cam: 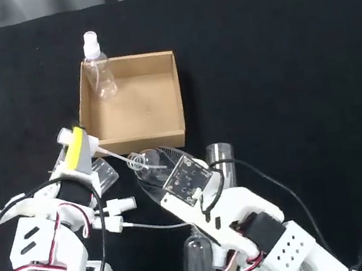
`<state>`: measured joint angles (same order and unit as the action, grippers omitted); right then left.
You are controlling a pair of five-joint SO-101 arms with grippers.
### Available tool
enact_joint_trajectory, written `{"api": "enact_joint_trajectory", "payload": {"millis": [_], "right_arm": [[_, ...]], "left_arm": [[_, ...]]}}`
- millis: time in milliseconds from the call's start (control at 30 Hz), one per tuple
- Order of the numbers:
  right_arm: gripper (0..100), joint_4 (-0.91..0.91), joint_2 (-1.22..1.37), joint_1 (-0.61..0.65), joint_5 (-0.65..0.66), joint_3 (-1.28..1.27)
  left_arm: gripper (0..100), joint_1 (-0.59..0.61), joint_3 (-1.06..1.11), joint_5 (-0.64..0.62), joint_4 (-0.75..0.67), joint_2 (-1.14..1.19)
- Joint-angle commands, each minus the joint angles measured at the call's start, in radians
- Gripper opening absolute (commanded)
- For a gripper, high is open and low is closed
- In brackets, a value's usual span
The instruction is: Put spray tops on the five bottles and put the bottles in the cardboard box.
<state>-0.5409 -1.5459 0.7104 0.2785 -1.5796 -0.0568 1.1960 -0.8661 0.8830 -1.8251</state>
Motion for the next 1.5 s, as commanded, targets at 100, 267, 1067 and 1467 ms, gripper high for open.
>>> {"api": "enact_joint_trajectory", "payload": {"millis": [100, 267, 1067, 1467], "right_arm": [[2.5, 0.021, -0.021, 0.018, 0.009, -0.001], [2.5, 0.021, -0.021, 0.020, 0.009, -0.004], [2.5, 0.021, -0.021, 0.020, 0.009, -0.002], [2.5, 0.021, -0.021, 0.015, 0.002, 0.001]], "left_arm": [[3, -0.021, 0.004, 0.014, -0.026, -0.003], [3, -0.033, 0.005, 0.048, -0.020, -0.003], [3, -0.297, 0.093, 0.219, -0.020, -0.003], [3, -0.305, 0.088, 0.301, -0.018, -0.003]]}}
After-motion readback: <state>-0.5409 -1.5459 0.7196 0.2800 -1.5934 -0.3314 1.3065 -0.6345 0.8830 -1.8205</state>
